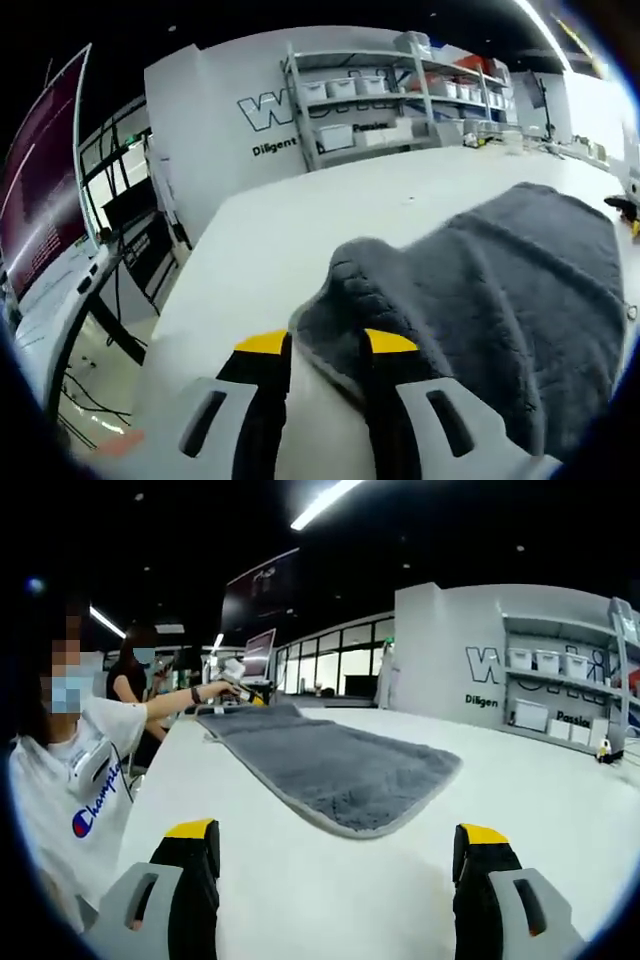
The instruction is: Open the folded towel by lifting each exposed corner and separating the folded layers until the towel lies flat within the target outline without major curled edges
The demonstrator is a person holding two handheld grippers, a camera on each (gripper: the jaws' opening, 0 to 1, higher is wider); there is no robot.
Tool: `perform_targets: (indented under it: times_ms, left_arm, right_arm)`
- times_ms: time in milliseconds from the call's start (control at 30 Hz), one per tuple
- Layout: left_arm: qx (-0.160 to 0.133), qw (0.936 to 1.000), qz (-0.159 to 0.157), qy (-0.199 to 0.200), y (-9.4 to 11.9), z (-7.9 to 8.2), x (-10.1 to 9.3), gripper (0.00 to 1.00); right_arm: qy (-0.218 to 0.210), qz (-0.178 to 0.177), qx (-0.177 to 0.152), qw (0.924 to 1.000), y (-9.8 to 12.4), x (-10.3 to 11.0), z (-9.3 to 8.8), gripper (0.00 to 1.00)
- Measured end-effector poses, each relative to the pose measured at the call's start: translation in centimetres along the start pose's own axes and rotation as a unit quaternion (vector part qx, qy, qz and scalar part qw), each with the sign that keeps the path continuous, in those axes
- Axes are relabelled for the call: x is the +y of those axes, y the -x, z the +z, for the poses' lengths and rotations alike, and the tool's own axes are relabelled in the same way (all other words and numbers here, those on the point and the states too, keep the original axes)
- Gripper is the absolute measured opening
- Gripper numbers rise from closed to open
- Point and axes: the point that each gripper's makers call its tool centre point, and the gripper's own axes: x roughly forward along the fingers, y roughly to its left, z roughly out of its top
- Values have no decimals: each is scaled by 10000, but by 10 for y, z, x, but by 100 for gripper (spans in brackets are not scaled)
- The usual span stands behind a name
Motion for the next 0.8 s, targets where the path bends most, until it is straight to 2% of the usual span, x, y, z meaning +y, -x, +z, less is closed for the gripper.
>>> perform_targets:
  times_ms: [300,633,800]
  left_arm:
    - [178,9988,54,453,-26,-12,12,23]
    - [360,9981,-128,475,-39,-19,4,19]
    - [385,9976,-191,536,-40,-20,2,12]
  right_arm:
    - [-67,73,-61,9999,-1,2,0,99]
    - [-20,95,-21,10000,0,-1,-1,99]
    - [-20,92,-18,10000,0,-2,-1,99]
